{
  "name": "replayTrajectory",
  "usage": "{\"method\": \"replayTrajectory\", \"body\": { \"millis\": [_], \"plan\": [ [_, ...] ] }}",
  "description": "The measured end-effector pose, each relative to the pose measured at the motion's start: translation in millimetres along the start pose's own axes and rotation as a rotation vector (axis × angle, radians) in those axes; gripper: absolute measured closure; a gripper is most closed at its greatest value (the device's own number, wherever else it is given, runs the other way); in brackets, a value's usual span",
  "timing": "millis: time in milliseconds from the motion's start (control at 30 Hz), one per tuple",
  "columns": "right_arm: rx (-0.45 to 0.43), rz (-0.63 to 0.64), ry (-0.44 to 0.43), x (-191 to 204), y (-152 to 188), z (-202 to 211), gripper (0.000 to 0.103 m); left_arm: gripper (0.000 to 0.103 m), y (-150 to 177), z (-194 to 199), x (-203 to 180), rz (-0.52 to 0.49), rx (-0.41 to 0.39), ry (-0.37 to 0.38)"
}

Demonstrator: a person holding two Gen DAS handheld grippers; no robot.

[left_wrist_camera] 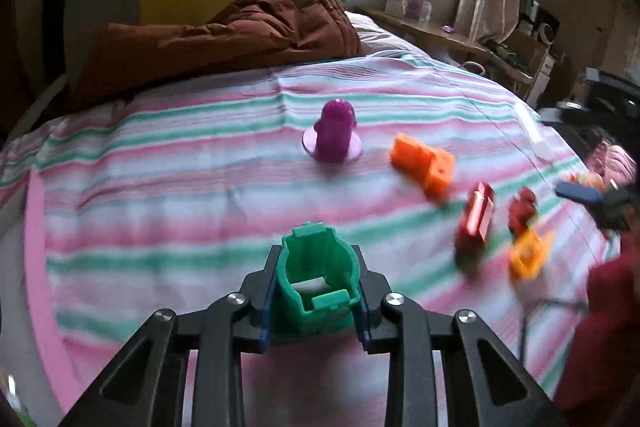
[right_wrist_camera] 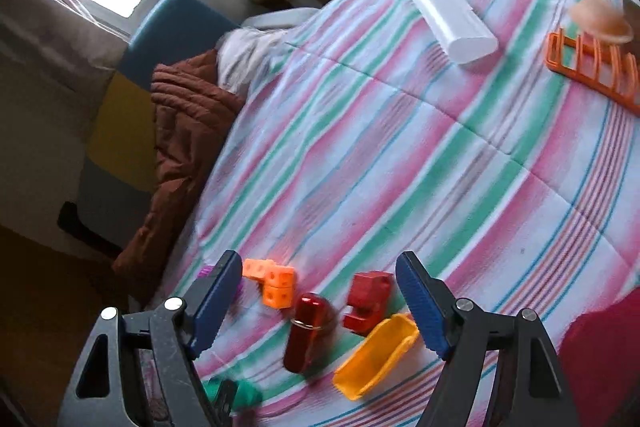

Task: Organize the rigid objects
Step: 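Grasp the yellow scoop with the right tool while the left tool holds the green toy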

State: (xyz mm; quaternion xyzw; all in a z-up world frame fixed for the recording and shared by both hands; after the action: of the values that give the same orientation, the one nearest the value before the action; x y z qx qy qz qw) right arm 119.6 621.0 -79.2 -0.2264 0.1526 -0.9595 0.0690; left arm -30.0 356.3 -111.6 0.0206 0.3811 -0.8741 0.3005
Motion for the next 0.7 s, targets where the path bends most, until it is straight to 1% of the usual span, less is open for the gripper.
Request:
{"method": "replayTrajectory", "body": {
  "millis": [67, 133, 233, 267, 300, 333, 367, 433, 467, 567, 700],
  "plan": [
    [0.04, 0.014, 0.022, -0.1, 2.6, -7.9, 0.023, 0.073, 12.9, 13.0, -2.8, 0.005, 0.006, 0.021],
    [0.098, 0.035, 0.039, 1.7, 7.7, -18.5, 0.023, 0.073, 21.4, 23.2, -4.7, 0.0, 0.001, 0.015],
    [0.169, 0.082, 0.095, 5.8, 17.6, -33.3, 0.023, 0.073, 30.4, 36.6, -5.3, 0.014, 0.004, 0.024],
    [0.182, 0.091, 0.097, 7.2, 19.9, -36.1, 0.022, 0.073, 32.3, 41.4, -5.9, 0.012, 0.001, 0.024],
    [0.195, 0.109, 0.102, 9.7, 22.2, -39.0, 0.019, 0.073, 33.5, 44.1, -6.8, 0.009, 0.001, 0.024],
    [0.222, 0.152, 0.101, 16.4, 27.3, -43.7, 0.019, 0.073, 34.4, 46.6, -7.5, 0.009, 0.001, 0.026],
    [0.242, 0.176, 0.064, 22.3, 32.0, -45.0, 0.019, 0.073, 35.6, 49.7, -7.9, 0.012, 0.001, 0.029],
    [0.327, 0.209, -0.113, 41.9, 44.3, -48.9, 0.02, 0.073, 37.7, 54.6, -8.7, 0.013, -0.002, 0.033],
    [0.346, 0.224, -0.137, 46.6, 49.9, -50.2, 0.02, 0.073, 39.0, 57.6, -9.4, 0.009, -0.003, 0.03],
    [0.322, 0.274, -0.083, 52.0, 56.3, -50.8, 0.02, 0.073, 43.4, 65.2, -9.6, 0.0, -0.012, 0.022],
    [0.291, 0.258, -0.072, 47.8, 52.5, -48.0, 0.02, 0.073, 48.6, 70.0, -4.4, 0.016, -0.007, 0.014]
  ]
}}
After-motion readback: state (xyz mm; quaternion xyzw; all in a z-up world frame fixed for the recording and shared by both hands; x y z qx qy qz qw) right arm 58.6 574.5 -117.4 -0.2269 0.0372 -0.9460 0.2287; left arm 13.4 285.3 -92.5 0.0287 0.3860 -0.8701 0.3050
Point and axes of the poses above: each gripper's, at about its wrist camera, not at the fingertips, and z roughly against the way its jaws point, x to its left, y to its underside, the point moved 3 cm from there along -z, roughly the way its jaws point, and after that the axes turned 14 degrees about y, right-handed, at the moved point
